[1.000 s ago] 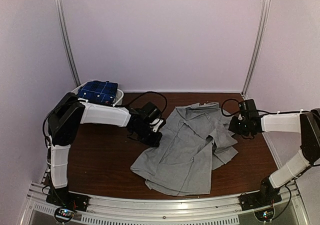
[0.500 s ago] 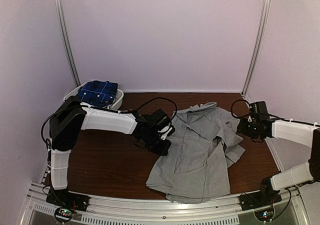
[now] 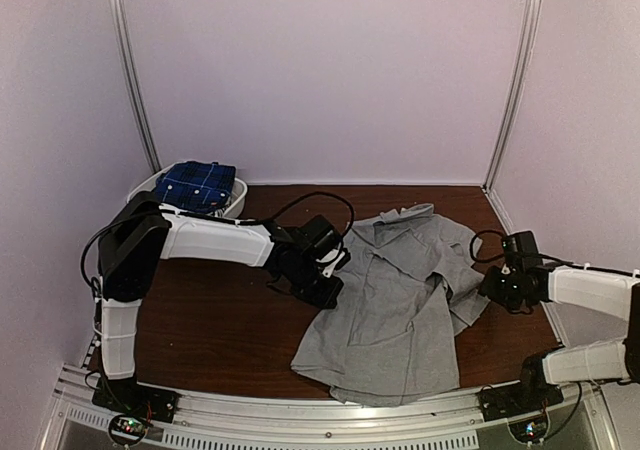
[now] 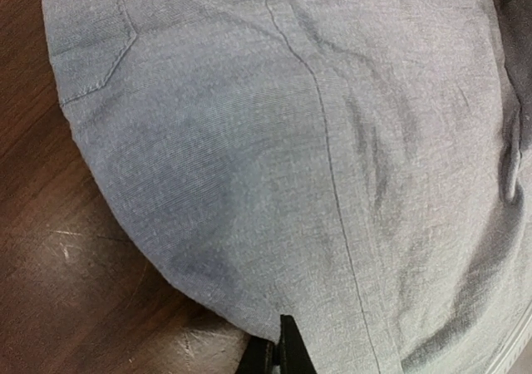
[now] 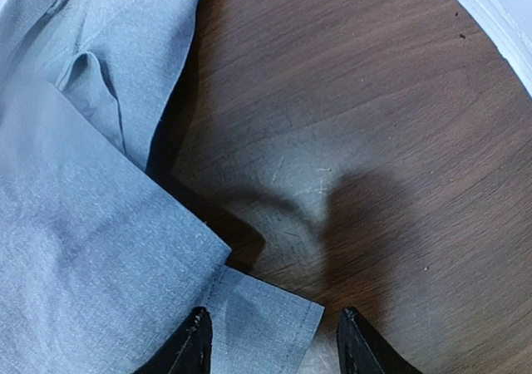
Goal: Fold and stack the long sleeve shirts
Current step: Flatten out the crumpled shirt at the center of the board.
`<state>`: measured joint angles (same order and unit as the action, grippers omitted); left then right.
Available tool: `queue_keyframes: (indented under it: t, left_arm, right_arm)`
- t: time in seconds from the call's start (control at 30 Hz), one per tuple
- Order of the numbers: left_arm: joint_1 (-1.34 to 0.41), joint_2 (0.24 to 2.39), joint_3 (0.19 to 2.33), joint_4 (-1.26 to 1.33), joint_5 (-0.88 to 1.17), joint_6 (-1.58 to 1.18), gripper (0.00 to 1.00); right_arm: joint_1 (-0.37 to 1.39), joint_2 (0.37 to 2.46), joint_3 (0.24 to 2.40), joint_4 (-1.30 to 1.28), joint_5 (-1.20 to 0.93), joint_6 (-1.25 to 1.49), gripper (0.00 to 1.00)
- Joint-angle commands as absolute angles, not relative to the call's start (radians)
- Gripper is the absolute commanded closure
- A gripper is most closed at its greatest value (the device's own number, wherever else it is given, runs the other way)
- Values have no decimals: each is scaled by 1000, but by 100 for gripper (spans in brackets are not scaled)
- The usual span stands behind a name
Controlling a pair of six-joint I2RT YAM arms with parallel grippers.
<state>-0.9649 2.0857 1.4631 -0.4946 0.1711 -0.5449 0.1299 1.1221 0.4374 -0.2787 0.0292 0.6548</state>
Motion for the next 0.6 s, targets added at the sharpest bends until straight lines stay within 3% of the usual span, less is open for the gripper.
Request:
queue_keyframes:
  t: [0.0, 0.4, 0.47, 0.57]
  left_arm:
    - [-960, 2046, 1485, -465, 158, -549, 98]
    - [-960, 2046, 1477, -427, 178, -554, 98]
    - [-960, 2048, 1481, -426, 179, -555, 98]
    - [-960, 2053, 1489, -427, 186, -555, 98]
  right_arm:
    - [127, 1158, 410, -236, -9, 692, 48]
    - [130, 1204, 356, -152, -113, 737, 48]
    - [130, 1206, 356, -126, -126, 747, 52]
    - [130, 1212, 363, -105, -124, 752, 66]
